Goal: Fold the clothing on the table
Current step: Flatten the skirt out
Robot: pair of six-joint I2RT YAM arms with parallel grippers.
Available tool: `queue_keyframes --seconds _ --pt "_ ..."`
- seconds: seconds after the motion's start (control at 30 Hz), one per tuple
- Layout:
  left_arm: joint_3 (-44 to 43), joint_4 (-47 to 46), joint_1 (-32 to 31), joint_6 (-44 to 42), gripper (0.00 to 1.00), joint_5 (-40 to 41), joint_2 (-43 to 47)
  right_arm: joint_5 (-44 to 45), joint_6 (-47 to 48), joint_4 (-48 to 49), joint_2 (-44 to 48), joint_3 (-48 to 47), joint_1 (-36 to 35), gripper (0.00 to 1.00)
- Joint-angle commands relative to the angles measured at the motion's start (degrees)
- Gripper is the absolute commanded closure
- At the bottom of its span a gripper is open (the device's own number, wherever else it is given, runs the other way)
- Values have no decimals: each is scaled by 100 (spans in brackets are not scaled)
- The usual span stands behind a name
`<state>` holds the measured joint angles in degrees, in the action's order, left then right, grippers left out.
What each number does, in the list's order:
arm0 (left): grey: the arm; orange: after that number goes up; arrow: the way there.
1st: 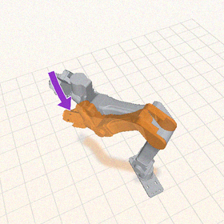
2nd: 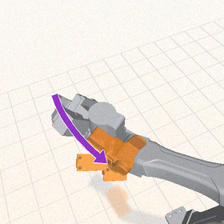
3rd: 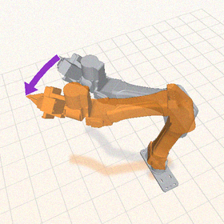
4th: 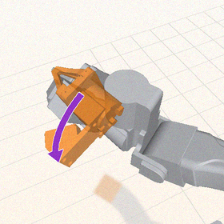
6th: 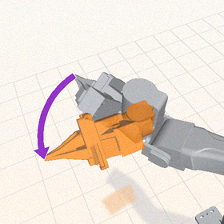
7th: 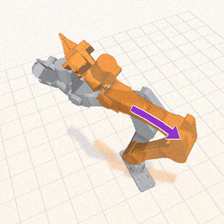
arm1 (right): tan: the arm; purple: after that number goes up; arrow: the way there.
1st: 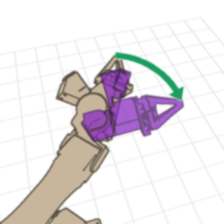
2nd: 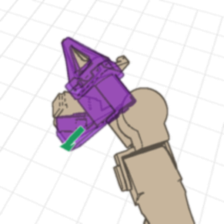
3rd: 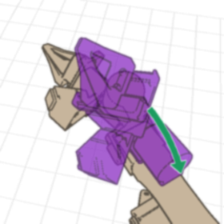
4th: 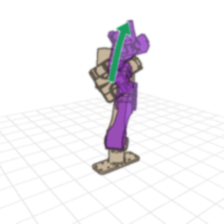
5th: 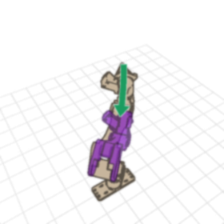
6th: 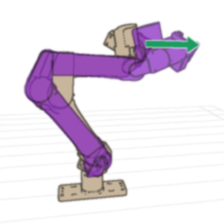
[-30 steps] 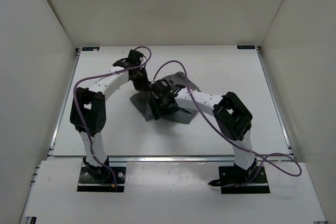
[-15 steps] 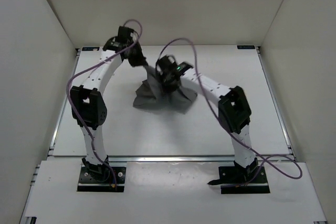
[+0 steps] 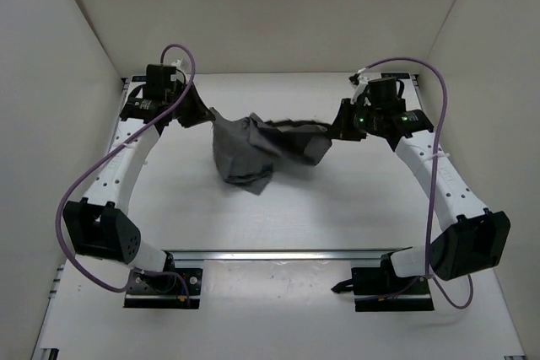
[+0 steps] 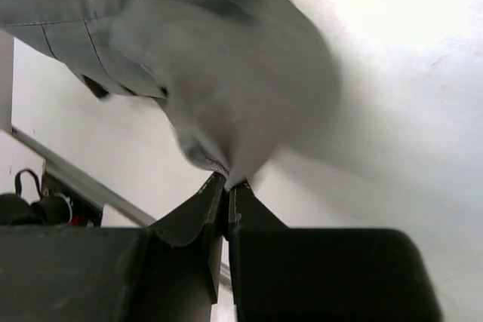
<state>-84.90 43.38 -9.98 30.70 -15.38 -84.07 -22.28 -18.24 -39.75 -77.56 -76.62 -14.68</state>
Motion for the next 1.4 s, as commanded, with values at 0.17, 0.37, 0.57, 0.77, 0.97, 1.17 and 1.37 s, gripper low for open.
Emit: queue_keyframes --seconds 0.17,0.37,0.57,0.77,0.97,1.17,1.37 --pt "-1061 -137 66 -38 100 17 -723 -609 -188 301 -619 -546 508 100" --pt "-2937 497 338 -11 100 -132 -1069 -14 39 -612 -1271 -2637 1018 100" --pt "-253 261 -319 -538 100 482 616 284 5 -788 -683 -1088 1985 100" --pt "3109 -100 -1032 -715 100 914 2209 1611 57 -1438 -628 445 2391 74" --pt "4781 -479 -839 -521 100 729 2791 2017 -397 -1545 -708 -2 506 54" --pt "5071 -523 -909 -442 100 843 2914 782 -2120 -281 -664 726 -1439 46" --pt "5062 -479 -989 -459 100 834 2923 366 -3439 511 -507 1920 -2512 44"
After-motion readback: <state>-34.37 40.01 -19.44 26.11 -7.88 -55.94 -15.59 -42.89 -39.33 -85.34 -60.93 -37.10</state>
